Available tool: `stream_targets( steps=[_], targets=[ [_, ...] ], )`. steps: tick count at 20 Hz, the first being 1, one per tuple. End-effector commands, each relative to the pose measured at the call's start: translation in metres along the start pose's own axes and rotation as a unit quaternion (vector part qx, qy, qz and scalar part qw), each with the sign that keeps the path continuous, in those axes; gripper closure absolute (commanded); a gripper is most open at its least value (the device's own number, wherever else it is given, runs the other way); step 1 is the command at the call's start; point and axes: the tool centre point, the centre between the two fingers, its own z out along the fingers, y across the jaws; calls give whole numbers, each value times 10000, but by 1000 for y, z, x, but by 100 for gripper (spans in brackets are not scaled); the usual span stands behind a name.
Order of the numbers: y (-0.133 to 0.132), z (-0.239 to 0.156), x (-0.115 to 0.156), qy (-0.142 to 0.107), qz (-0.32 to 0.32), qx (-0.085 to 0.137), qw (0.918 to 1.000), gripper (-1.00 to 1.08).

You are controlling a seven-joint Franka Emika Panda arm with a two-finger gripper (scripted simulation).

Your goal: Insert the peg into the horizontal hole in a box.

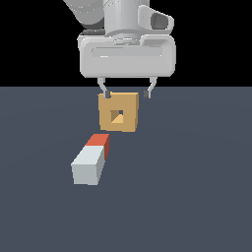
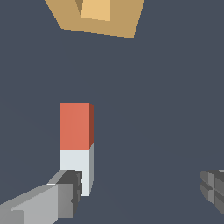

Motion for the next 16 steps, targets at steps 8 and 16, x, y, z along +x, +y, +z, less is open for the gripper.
stream_targets(
  steps=[8, 16],
  targets=[
    [-8, 8, -6, -6, -3, 3, 10000, -92],
    [-36, 41, -28, -28, -14, 15, 10000, -92]
  ],
)
